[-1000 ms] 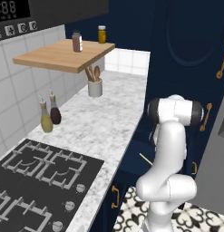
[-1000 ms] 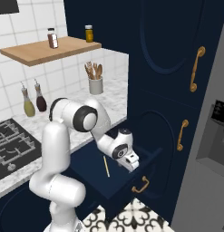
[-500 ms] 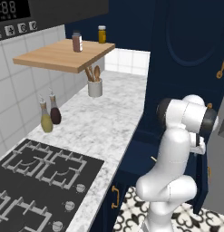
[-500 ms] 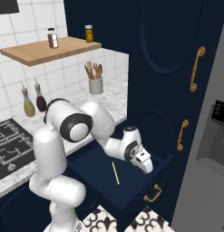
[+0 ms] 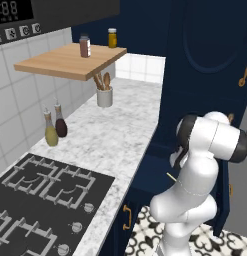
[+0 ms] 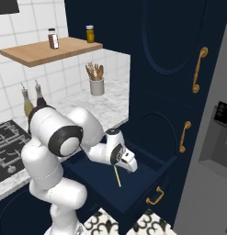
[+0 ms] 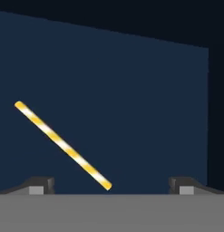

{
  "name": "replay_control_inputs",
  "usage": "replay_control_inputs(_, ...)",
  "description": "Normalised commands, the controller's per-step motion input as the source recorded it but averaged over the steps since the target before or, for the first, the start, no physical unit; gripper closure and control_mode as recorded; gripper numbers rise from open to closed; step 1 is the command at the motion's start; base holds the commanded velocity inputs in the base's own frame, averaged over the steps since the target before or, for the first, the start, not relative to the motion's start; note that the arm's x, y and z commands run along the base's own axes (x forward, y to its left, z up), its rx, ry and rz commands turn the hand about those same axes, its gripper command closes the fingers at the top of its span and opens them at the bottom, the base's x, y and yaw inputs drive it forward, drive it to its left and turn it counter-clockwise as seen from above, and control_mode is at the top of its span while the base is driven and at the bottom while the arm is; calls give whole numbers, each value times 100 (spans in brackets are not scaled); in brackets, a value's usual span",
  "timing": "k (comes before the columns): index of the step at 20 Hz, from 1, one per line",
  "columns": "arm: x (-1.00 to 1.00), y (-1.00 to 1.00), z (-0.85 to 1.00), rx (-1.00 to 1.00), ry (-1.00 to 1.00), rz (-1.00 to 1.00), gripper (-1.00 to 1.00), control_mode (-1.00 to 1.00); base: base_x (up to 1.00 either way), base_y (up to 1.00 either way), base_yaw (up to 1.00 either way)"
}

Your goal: Take a straw from the drawer in front and place it inside the glass cup on the dining counter.

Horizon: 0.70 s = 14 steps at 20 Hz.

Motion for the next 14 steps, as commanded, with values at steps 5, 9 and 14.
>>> replay_control_inputs(5,57,35,1,16,7,35,-100,-100,0,0,0)
replay_control_inputs(9,57,0,-5,7,9,24,-100,-100,0,0,0)
replay_control_inputs(14,34,0,-31,0,5,13,-100,-100,0,0,0)
